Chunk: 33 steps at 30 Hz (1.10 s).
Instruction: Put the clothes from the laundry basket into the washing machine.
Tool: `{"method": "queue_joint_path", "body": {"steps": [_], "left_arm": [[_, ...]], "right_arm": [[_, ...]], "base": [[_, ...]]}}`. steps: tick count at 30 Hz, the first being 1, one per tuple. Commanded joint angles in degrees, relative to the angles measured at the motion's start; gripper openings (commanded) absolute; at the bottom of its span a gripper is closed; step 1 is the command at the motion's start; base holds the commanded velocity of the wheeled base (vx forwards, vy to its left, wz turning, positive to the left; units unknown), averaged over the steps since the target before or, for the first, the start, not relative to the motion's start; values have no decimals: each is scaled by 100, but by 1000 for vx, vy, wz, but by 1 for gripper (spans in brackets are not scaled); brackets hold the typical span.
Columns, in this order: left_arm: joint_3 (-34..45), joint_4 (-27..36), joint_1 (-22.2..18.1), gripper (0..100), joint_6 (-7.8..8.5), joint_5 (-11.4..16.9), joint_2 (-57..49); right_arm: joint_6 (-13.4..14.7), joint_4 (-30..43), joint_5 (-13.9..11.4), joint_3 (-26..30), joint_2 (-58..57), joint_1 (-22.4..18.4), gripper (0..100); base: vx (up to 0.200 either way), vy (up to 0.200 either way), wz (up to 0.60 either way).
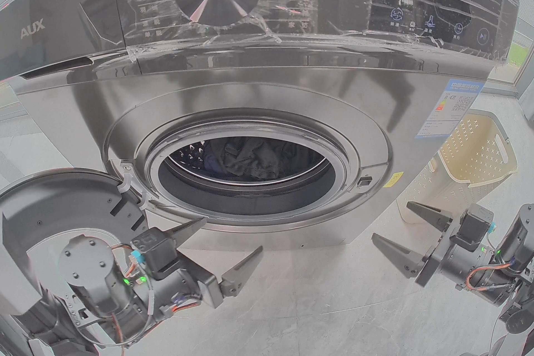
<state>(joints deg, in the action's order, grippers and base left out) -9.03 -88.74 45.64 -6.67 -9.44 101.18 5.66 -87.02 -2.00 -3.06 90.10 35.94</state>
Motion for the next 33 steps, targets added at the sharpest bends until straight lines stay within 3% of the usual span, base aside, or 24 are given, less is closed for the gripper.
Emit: {"method": "queue_joint_path", "body": {"steps": [1, 3, 8, 13, 14, 19, 25, 27, 29, 30, 33], "left_arm": [[728, 5, -91, 100, 113, -41, -960], [895, 23, -196, 100, 271, -50, -1250], [903, 691, -451, 100, 333, -41, -2138], [903, 2000, -486, 100, 333, -50, -3351], [903, 2000, -486, 100, 333, -50, -3351], [903, 3583, -1163, 100, 342, 12, -4889], [903, 5103, -1708, 100, 342, 47, -6304], [903, 5806, -2050, 100, 315, 196, -7016], [903, 6008, -2138, 100, 298, 320, -7297], [903, 6325, -2358, 100, 280, 548, -7692], [903, 6852, -2789, 100, 324, 785, -8202]], "right_arm": [[-117, 185, 7, 60, -546, -562, 100], [-153, 247, 42, 104, -678, -737, 100], [-197, 572, 402, 306, -1056, -869, 100], [-205, 1310, 683, 306, -1742, -869, 100], [-205, 1336, 692, 306, -1768, -869, 100], [-170, 2066, 1009, 306, -2524, -957, 100], [-188, 2409, 1035, 306, -3148, -1388, 100], [-197, 2883, 1026, 306, -3578, -1555, 100], [-197, 3165, 1026, 306, -3798, -1625, 100], [-205, 3604, 982, 306, -4150, -1731, 100], [-205, 4448, 956, 306, -4835, -1862, 100]], "base": [[-200, 0, 0], [-200, 0, 0], [-200, 0, 0], [-200, 0, 0], [-200, 0, 0], [-200, 0, 0], [-200, 0, 0], [-200, 0, 0], [0, 0, 0], [0, 0, 0], [-200, 0, 0]]}}
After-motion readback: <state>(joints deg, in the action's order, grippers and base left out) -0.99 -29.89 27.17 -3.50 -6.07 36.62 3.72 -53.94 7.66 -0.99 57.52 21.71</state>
